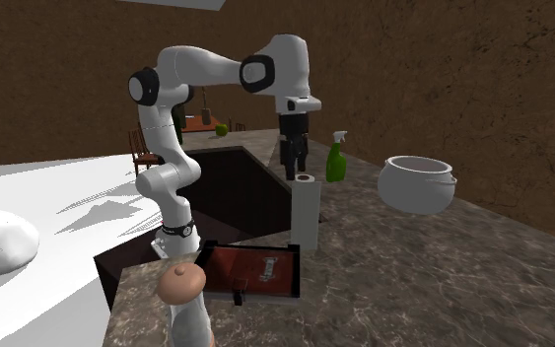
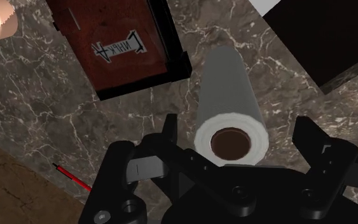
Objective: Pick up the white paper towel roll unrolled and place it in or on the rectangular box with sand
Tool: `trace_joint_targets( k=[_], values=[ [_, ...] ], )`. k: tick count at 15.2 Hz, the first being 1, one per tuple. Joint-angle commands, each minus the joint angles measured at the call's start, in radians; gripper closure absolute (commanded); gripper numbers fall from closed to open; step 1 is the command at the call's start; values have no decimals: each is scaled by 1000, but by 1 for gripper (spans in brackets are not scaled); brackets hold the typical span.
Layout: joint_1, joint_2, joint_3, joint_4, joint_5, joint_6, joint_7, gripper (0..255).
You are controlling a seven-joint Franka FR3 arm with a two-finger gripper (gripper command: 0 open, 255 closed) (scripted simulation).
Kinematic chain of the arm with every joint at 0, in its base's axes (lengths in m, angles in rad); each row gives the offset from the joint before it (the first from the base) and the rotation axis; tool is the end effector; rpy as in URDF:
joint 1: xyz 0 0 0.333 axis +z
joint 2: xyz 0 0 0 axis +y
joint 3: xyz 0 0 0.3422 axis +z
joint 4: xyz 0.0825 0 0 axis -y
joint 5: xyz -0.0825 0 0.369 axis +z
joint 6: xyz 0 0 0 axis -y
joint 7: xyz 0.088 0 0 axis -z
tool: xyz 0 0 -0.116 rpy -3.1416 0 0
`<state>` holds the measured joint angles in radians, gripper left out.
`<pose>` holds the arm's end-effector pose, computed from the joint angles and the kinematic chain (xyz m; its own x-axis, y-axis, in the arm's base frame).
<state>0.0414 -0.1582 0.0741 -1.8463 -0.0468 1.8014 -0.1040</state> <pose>0.5012 0.0566 0.6173 0.9680 0.2277 0.1056 0.2213 -0.9727 0.0695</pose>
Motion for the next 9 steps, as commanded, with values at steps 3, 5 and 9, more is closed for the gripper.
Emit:
trace_joint_targets(
  k=[3,5,9],
  values=[
    [-1,4,-1,-49,-1,53,1,0],
    [-1,5,-1,-56,-1,61,1,0],
    [-1,5,-1,-56,-1,61,1,0]
  ],
)
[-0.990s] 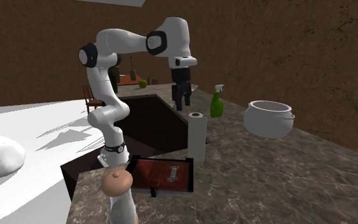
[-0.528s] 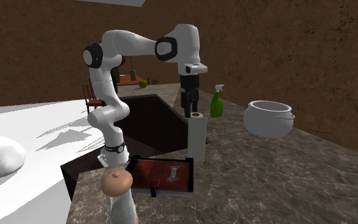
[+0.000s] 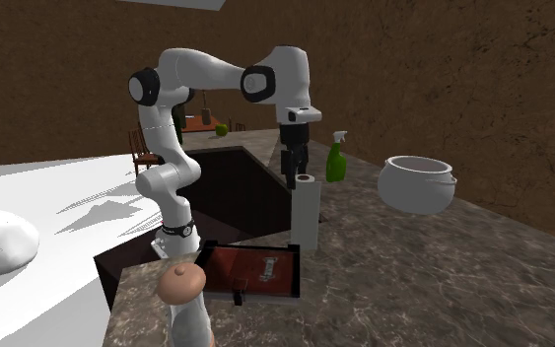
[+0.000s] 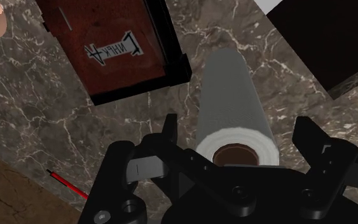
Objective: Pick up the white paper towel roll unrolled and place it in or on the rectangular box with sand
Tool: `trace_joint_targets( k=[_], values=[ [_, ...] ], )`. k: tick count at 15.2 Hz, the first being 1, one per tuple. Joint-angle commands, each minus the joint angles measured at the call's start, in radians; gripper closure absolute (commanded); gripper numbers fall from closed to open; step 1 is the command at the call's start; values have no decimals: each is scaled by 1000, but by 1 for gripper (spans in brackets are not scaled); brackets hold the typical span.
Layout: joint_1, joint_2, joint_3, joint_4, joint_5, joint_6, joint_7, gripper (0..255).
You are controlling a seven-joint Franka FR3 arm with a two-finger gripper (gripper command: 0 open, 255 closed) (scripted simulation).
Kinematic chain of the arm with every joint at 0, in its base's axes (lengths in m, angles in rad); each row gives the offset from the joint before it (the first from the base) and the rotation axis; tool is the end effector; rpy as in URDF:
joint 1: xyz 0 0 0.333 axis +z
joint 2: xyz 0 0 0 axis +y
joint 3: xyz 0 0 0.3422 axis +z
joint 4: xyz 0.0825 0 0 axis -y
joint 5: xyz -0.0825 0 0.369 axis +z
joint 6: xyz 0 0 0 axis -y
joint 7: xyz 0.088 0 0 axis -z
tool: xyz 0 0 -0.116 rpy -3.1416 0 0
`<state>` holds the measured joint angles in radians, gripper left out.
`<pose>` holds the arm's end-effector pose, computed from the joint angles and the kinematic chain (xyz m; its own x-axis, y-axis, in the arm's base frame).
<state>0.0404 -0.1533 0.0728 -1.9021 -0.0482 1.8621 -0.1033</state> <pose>0.5047 0.0557 0.5943 0.9679 0.2279 0.1055 0.2214 -0.9727 0.0698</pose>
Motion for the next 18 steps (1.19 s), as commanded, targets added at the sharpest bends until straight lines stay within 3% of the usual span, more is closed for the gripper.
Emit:
trace_joint_targets(
  k=[1,2,3,12,18],
  values=[
    [0,0,0,0,0,0,0,0],
    [0,0,0,0,0,0,0,0],
    [0,0,0,0,0,0,0,255],
    [0,0,0,0,0,0,0,255],
    [0,7,0,89,0,-81,-4,255]
  ],
)
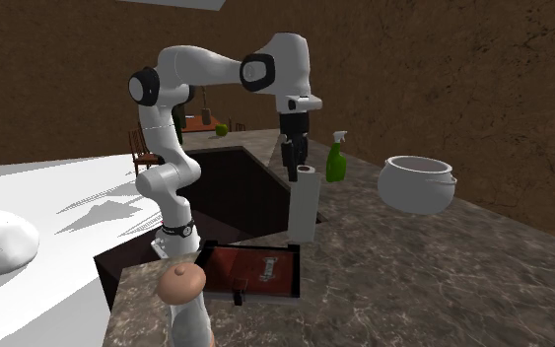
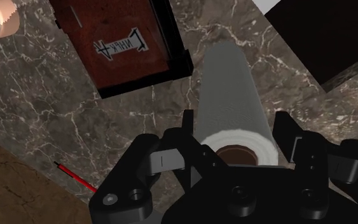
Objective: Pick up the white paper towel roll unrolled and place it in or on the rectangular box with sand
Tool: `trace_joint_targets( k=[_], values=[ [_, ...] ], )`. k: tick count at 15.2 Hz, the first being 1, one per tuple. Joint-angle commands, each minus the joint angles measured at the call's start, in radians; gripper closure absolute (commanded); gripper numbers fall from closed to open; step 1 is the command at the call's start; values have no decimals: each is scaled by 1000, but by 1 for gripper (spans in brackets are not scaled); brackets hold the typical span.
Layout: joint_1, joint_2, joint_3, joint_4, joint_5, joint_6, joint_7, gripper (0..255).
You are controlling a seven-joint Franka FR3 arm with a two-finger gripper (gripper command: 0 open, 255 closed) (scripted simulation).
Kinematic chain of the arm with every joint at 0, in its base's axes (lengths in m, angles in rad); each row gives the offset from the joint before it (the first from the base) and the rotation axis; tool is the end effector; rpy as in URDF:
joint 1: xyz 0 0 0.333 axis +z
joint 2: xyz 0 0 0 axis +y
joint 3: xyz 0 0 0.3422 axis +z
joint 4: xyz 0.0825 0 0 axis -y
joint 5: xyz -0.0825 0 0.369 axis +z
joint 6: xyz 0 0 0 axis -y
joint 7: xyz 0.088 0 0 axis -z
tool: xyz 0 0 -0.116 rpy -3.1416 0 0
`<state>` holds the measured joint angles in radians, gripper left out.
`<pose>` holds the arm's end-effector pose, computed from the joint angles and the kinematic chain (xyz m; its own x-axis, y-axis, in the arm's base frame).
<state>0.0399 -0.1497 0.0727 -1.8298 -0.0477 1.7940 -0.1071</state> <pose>0.5041 0.0552 0.6201 0.9679 0.2278 0.1060 0.2213 -0.9727 0.0700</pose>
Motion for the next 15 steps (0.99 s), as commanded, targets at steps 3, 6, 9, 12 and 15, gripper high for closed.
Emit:
trace_joint_targets(
  k=[3,6,9,12,15],
  values=[
    [0,10,1,64,0,-54,-1,255],
    [0,19,1,115,-1,-96,-3,255],
    [0,31,2,169,-1,-139,-4,255],
    [1,44,2,226,-2,-182,-6,255],
    [1,61,3,287,-3,-227,-7,255]
  ],
)
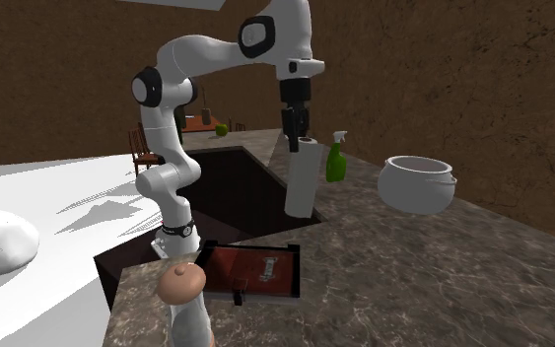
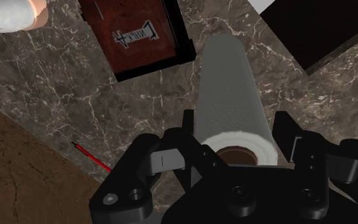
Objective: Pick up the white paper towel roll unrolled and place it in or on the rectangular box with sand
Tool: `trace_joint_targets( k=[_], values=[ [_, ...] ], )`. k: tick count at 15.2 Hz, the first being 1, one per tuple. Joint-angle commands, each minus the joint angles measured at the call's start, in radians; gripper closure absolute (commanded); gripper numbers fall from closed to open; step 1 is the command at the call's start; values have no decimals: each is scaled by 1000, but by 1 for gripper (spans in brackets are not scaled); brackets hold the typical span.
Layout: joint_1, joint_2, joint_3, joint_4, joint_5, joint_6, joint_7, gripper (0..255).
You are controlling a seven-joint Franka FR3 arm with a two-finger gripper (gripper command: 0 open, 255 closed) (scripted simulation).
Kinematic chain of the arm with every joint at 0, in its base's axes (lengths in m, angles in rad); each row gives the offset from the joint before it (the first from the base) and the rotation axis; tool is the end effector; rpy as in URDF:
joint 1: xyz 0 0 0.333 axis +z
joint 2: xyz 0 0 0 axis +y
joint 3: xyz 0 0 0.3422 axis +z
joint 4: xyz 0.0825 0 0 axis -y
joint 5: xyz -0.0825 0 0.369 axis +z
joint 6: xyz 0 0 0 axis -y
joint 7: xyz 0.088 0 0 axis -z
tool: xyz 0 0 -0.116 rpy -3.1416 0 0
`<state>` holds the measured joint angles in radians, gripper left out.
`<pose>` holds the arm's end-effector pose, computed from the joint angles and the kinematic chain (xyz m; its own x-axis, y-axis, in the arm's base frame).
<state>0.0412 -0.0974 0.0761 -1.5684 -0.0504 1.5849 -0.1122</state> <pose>0.5054 0.0562 0.6952 0.9679 0.2278 0.1062 0.2213 -0.9727 0.0698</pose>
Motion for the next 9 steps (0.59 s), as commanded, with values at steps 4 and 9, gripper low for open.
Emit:
trace_joint_targets(
  k=[4,9],
  values=[
    [-20,11,-24,85,2,-73,-47,255],
    [-69,7,-87,155,10,-141,-162,255]
  ],
)
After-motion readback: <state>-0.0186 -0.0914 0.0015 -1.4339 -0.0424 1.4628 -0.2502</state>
